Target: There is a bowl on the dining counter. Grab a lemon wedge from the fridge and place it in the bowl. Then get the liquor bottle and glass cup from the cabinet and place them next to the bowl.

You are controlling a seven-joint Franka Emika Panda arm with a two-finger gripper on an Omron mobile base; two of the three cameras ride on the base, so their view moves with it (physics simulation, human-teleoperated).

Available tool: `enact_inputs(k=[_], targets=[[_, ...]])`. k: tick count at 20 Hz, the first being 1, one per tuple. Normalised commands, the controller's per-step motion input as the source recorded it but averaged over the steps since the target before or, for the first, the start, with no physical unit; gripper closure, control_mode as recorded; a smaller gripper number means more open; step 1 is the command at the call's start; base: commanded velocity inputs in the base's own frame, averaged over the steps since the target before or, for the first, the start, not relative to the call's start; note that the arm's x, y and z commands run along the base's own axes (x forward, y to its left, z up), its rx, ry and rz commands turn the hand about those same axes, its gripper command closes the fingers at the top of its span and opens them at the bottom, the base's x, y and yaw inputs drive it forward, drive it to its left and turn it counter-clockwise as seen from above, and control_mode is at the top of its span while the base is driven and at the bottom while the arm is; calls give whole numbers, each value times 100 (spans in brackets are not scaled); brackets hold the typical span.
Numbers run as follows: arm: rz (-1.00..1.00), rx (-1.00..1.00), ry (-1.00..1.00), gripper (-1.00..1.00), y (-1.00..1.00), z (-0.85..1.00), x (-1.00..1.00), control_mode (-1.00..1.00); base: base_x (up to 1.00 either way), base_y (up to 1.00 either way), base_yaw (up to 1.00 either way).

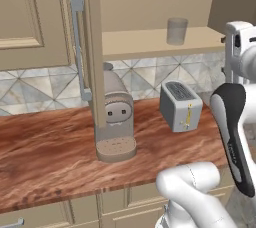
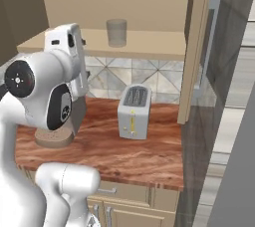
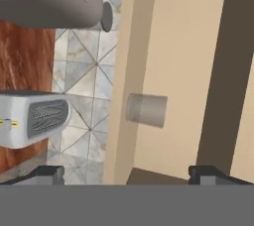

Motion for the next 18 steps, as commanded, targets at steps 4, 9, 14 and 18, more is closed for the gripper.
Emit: enact_inputs(k=[4,9,14,18], targets=[[17,-15,-2,-100,-5,27,44,-100,0,0,0],[12,-15,-3,-100,0,26,54,-100,0,0,0],[0,-8,5,-100,5,9,54,-100,0,0,0],[0,0,19,-100,4,0,59,-100,0,0,0]])
